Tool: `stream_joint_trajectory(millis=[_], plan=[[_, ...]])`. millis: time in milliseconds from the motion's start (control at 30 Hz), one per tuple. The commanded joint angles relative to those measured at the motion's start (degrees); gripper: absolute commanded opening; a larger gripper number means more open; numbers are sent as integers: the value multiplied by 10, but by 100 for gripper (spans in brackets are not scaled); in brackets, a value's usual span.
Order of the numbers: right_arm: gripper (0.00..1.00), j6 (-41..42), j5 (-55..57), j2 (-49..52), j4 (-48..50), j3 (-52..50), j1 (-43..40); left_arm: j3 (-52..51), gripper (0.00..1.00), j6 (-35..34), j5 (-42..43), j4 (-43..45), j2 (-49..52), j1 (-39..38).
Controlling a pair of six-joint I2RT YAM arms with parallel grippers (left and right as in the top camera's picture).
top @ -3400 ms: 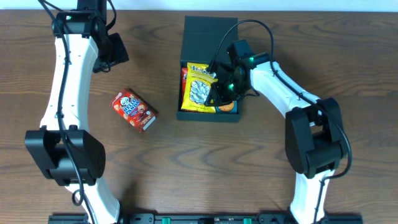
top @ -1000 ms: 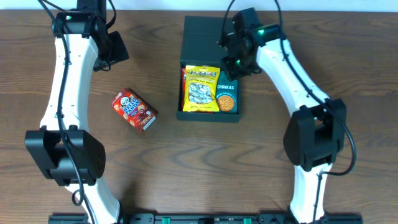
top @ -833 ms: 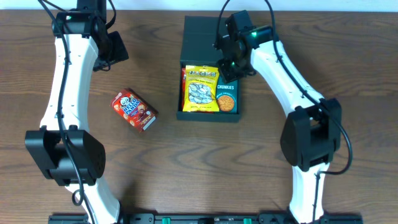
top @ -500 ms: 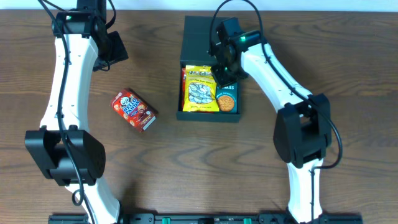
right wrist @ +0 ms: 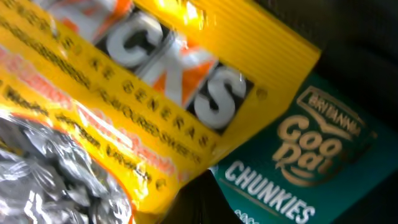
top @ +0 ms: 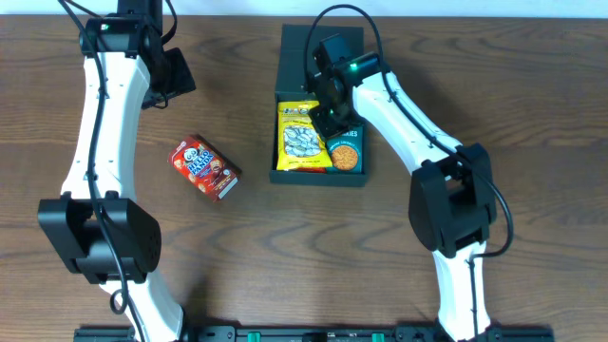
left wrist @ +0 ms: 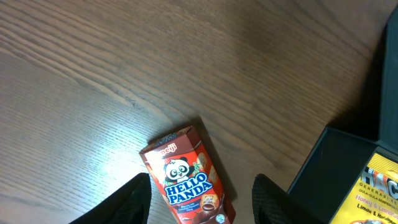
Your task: Pack container
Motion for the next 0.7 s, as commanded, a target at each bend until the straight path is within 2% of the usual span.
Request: stream_joint_trajectory(millis=[0,433,667], plan=[[1,10,16,9,-21,-4,-1,4,54,2,-12,-3,2,4],[1,18,-48,9,-50,-4,38,4,54,2,-12,-5,2,4],[1,18,-43,9,-50,-4,33,4,54,2,-12,-11,2,4]])
